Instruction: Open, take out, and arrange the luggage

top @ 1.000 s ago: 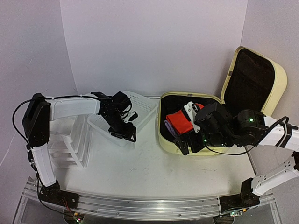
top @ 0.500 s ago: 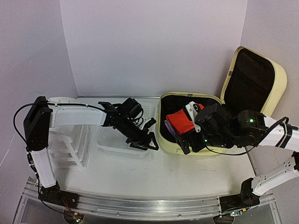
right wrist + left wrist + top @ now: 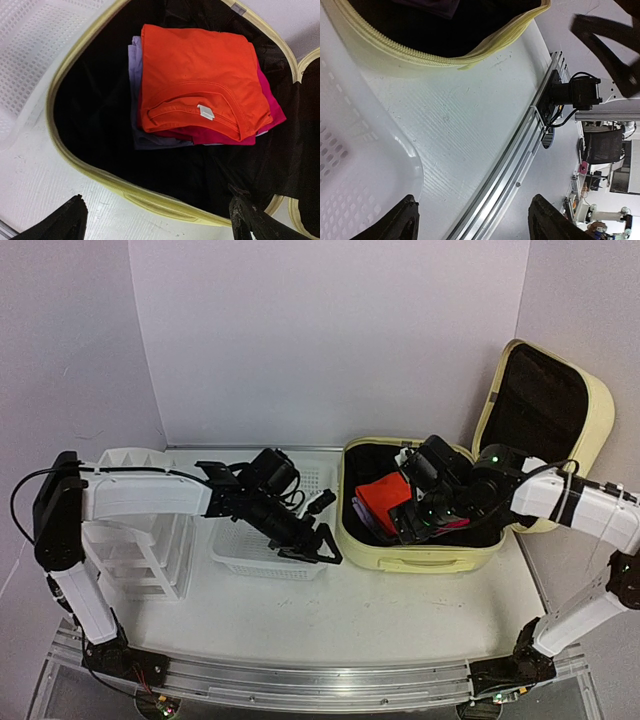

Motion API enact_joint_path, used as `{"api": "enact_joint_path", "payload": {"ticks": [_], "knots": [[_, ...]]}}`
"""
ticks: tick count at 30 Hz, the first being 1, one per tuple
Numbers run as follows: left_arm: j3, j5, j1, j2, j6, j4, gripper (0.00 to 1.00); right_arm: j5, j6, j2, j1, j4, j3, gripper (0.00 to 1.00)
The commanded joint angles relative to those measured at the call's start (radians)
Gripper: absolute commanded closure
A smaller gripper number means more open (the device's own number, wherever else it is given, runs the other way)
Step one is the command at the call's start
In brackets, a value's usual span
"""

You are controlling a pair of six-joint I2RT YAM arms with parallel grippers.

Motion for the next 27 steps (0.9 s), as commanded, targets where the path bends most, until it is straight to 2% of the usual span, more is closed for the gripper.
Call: {"api": "enact_joint_path", "payload": {"ticks": [1, 7, 12, 18, 24, 27], "knots": [[-0.016, -0.141, -0.004, -0.250, 0.094, -0.055, 0.21, -0.081, -0.124, 0.090, -0.084, -0.012, 0.085, 0.02], [0.084, -0.473, -0.001, -0.393, 0.267, -0.275, 0.12, -0.164, -0.293, 0.273, -0.185, -0.013, 0.222, 0.03], [0.136, -0.694, 0.006, -0.443, 0.339, -0.296, 0.09, -0.192, -0.402, 0.438, -0.244, -0.023, 0.374, 0.11], [0.222, -0.758, 0.009, -0.428, 0.355, -0.333, 0.05, -0.303, -0.479, 0.601, -0.310, -0.044, 0.524, 0.20], [0.468, -0.796, 0.013, -0.373, 0.281, -0.518, 0.04, -0.325, -0.483, 0.715, -0.322, -0.083, 0.612, 0.25], [0.495, -0.836, 0.013, -0.385, 0.283, -0.529, 0.04, -0.330, -0.484, 0.746, -0.330, -0.083, 0.653, 0.26]]}}
